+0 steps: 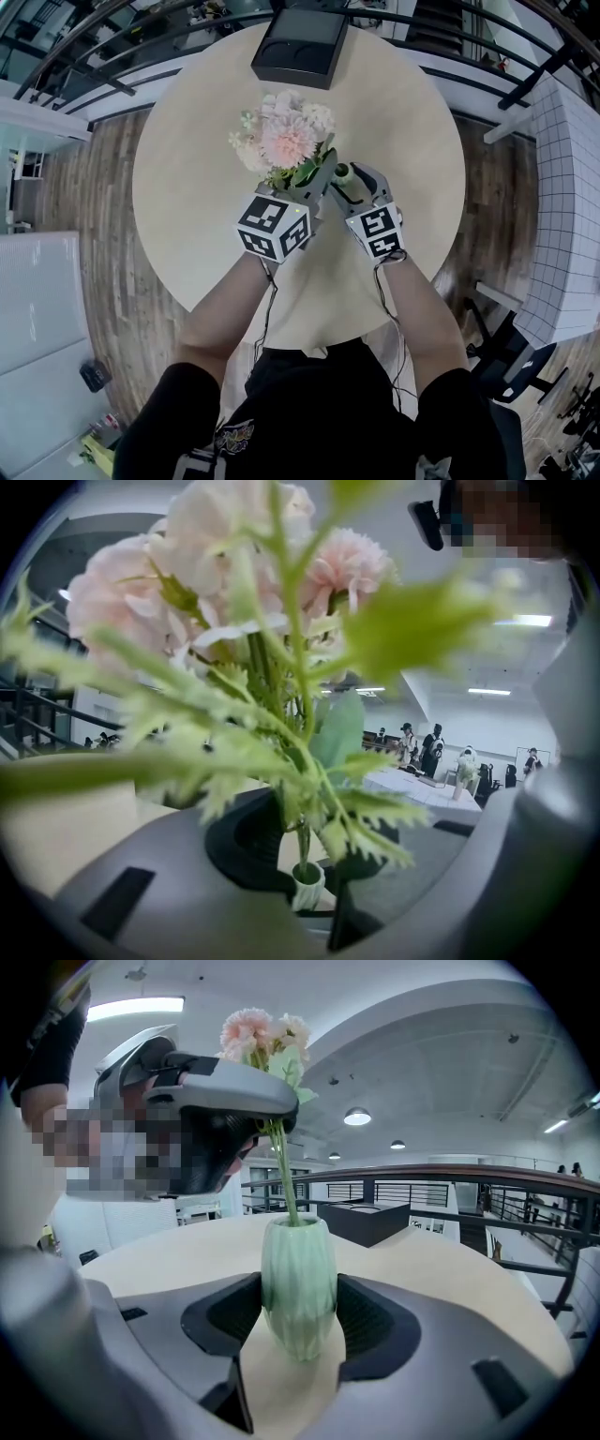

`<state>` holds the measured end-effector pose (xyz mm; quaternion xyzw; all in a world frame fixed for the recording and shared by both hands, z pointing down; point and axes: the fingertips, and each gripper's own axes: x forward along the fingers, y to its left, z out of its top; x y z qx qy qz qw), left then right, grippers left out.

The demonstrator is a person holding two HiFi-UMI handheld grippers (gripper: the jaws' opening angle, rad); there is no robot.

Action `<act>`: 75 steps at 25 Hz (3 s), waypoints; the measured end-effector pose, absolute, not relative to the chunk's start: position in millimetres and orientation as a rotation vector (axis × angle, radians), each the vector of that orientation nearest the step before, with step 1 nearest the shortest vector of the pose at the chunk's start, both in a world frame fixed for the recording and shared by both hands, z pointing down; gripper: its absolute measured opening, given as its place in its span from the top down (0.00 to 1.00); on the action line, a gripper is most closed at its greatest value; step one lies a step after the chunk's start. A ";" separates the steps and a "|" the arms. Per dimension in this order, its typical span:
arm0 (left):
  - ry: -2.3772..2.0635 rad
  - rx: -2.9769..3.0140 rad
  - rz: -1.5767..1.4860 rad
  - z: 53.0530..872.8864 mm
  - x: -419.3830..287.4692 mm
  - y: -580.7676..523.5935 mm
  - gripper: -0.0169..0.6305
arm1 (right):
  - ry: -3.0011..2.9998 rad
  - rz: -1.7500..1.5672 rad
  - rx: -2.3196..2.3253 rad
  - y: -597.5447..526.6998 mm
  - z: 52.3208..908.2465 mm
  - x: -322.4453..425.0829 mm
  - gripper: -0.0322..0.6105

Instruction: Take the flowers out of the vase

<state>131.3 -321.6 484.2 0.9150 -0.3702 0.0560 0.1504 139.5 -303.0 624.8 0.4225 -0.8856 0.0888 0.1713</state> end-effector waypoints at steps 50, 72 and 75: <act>-1.063 2.612 0.244 432.1 -64.9 -84.1 0.86 | -2.611 0.559 1.551 -90.4 452.9 94.4 0.91; -0.796 2.597 0.330 457.0 -145.0 78.5 0.86 | -2.552 0.579 1.707 97.8 430.5 -42.0 0.92; -0.784 2.584 0.323 458.3 -145.0 91.3 0.86 | -2.550 0.593 1.689 113.0 433.0 -51.0 0.91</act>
